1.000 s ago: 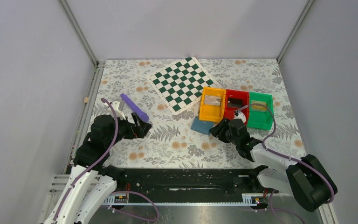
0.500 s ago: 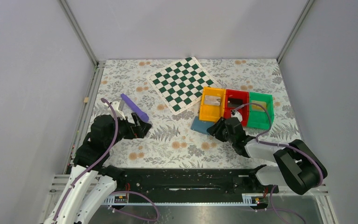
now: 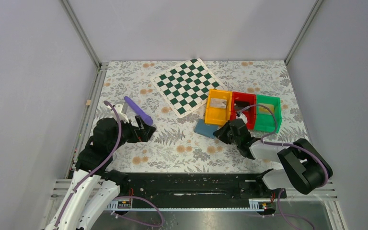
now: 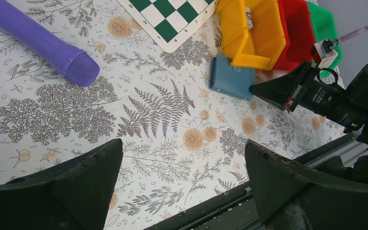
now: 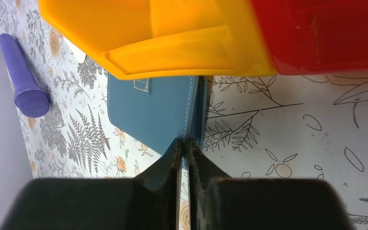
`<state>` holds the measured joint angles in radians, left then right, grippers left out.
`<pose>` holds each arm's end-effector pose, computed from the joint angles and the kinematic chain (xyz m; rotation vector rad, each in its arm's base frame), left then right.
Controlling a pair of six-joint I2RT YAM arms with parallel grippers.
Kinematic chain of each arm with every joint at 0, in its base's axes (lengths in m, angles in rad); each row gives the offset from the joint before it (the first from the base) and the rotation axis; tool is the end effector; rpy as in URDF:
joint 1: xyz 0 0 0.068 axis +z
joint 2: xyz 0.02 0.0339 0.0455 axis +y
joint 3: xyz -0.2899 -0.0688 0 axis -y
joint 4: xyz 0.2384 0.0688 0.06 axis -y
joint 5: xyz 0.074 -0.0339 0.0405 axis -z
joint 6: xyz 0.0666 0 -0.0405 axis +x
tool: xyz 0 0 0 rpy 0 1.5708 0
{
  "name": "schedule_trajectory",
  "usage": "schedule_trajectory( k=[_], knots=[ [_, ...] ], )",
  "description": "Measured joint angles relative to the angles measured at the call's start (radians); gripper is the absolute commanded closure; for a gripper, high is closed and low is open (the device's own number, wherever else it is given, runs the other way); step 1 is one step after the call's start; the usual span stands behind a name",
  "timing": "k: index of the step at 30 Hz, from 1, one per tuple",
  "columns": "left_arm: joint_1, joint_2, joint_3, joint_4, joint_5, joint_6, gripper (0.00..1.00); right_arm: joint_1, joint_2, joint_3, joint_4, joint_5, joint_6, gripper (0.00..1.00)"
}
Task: Take the credit cards out of the card holder
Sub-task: Adjust the card holder at the center of the board.
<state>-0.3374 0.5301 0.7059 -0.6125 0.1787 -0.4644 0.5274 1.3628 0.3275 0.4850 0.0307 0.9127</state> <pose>0.1098 -0.0511 0.3018 -0.0135 2.0683 -0.6835 0.2198 0.1257 0.1492 0.4462 2.1873 0.7981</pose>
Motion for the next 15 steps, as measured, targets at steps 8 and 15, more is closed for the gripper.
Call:
schedule_trajectory(
  k=[8,15],
  knots=[
    [0.000,0.000,0.000,0.000,0.000,0.000,0.03,0.000,-0.041,-0.004,-0.005,-0.078,0.001,1.00],
    [0.000,0.005,0.000,0.000,0.000,0.000,0.03,0.023,-0.169,-0.041,-0.073,-0.150,-0.014,1.00]
  ],
)
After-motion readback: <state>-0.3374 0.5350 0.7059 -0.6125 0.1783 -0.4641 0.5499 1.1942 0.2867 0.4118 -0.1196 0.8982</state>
